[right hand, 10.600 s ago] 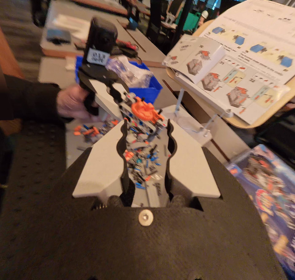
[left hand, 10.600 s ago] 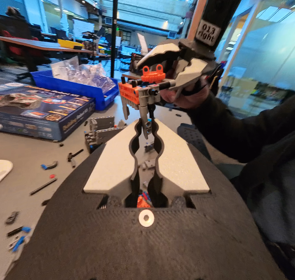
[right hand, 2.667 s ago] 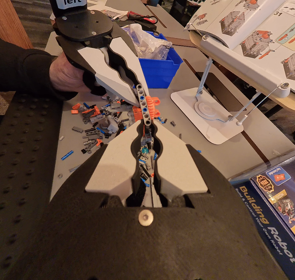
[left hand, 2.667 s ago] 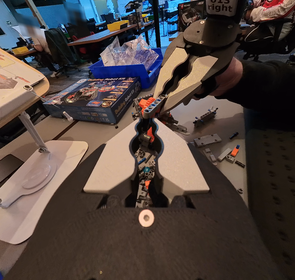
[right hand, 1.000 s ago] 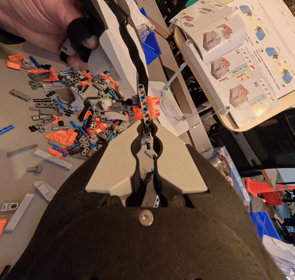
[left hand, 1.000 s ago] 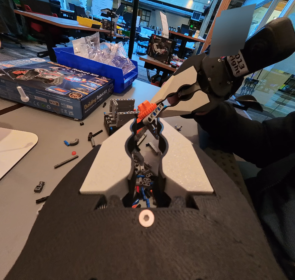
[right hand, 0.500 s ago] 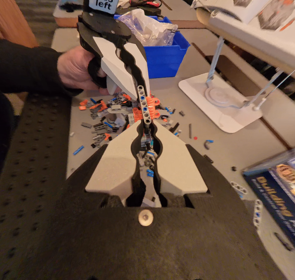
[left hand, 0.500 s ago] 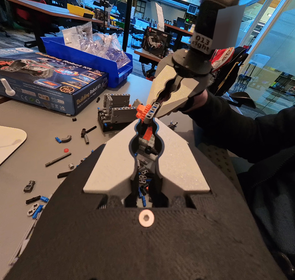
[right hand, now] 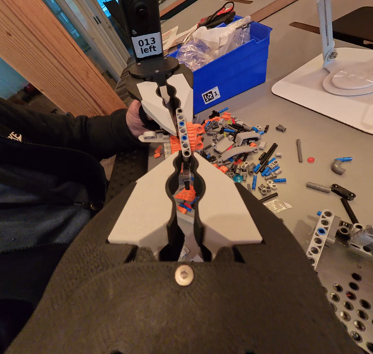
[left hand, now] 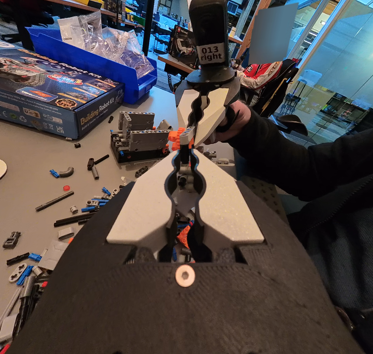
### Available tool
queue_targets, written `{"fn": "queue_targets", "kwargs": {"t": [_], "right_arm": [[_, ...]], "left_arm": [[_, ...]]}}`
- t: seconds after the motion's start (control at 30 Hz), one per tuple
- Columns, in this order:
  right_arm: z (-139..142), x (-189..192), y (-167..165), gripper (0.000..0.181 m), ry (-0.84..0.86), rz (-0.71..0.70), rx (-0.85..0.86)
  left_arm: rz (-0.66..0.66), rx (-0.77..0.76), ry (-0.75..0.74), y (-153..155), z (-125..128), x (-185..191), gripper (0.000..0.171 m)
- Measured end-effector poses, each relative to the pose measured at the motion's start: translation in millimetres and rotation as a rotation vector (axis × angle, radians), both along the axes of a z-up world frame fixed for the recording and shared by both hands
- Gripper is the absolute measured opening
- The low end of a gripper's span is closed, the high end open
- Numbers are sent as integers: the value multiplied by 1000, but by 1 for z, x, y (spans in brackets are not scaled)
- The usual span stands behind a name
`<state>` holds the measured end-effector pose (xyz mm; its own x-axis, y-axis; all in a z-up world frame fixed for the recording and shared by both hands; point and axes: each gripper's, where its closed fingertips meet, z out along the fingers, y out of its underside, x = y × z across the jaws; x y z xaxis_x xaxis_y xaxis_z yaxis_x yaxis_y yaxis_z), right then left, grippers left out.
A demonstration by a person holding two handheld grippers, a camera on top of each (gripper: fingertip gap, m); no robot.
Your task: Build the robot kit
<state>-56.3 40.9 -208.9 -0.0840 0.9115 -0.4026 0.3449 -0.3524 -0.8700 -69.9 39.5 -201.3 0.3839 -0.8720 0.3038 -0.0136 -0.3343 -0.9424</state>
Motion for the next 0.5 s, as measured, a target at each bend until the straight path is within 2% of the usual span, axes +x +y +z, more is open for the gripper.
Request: {"fn": "queue_targets", "kwargs": {"t": [0.3,0.5], "right_arm": [[3,-2,3,6,18,-20,68],[5,0,14,20,-8,-104,255]], "left_arm": [[11,-5,-8,2,0,-2,5],[29,2,16,4,-2,-4,5]]}}
